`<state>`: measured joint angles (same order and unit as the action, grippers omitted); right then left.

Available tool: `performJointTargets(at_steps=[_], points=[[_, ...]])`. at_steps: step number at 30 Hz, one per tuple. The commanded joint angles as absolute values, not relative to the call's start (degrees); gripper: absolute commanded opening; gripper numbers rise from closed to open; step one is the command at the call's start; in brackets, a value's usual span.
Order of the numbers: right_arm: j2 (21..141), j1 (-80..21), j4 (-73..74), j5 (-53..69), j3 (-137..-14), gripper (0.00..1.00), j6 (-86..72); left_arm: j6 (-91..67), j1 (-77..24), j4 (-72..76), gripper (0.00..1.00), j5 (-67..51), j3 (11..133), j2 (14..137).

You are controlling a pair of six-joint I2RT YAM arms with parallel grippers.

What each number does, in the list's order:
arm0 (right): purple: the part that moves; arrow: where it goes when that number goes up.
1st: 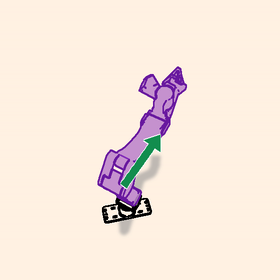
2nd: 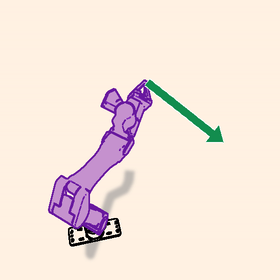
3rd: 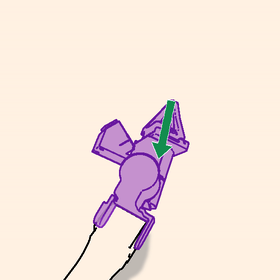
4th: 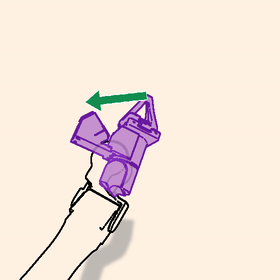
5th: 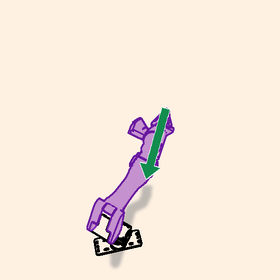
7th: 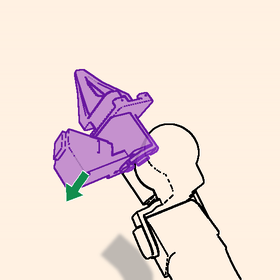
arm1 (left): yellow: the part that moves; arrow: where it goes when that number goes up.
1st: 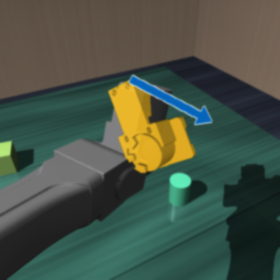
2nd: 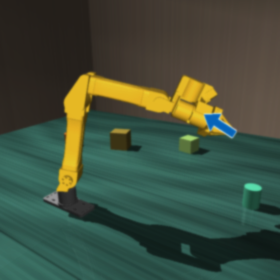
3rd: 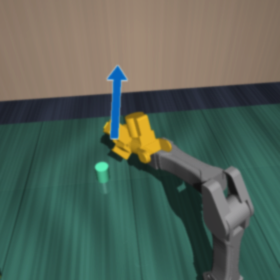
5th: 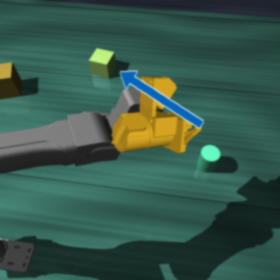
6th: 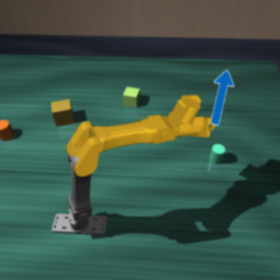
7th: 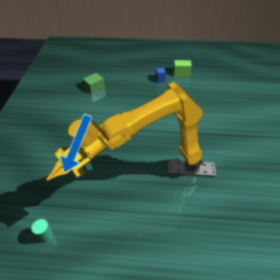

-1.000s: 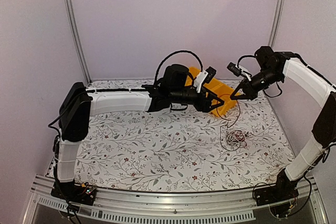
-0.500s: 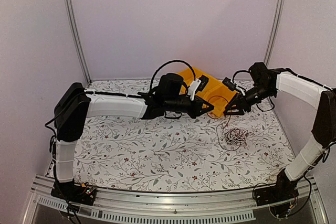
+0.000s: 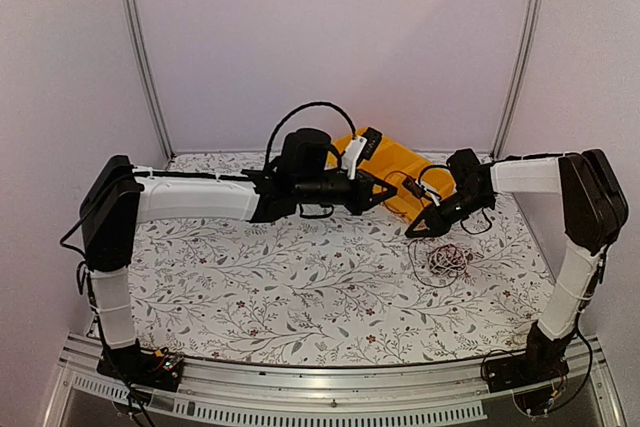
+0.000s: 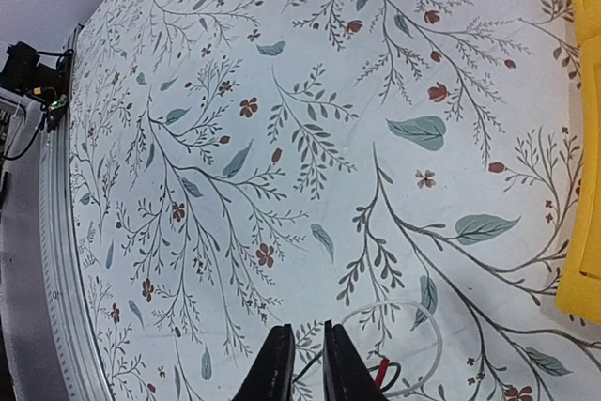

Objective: Untangle the cables

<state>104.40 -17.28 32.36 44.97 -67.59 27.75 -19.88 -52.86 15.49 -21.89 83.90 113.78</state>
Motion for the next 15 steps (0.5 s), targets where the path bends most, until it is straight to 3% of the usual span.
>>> performJointTargets(at_steps=[1, 6, 10, 15], points=[[106.25, -17.31, 27.1, 42.15, -65.41, 0.12, 22.25, -20.07, -51.01, 18.12, 0.0, -19.94, 82.09, 106.01], [107.45, -17.31, 27.59, 41.79, -63.51, 0.11, 21.21, -18.56, -49.03, 17.41, 0.0, -16.62, 84.33, 99.29], [108.16, -17.24, 27.36, 39.22, -62.91, 0.04, 20.21, -16.83, -47.14, 15.56, 0.0, -14.47, 87.17, 96.65], [107.64, -17.19, 29.81, 37.47, -65.71, 0.05, 21.03, -16.28, -45.05, 14.15, 0.0, -14.45, 89.26, 96.76]])
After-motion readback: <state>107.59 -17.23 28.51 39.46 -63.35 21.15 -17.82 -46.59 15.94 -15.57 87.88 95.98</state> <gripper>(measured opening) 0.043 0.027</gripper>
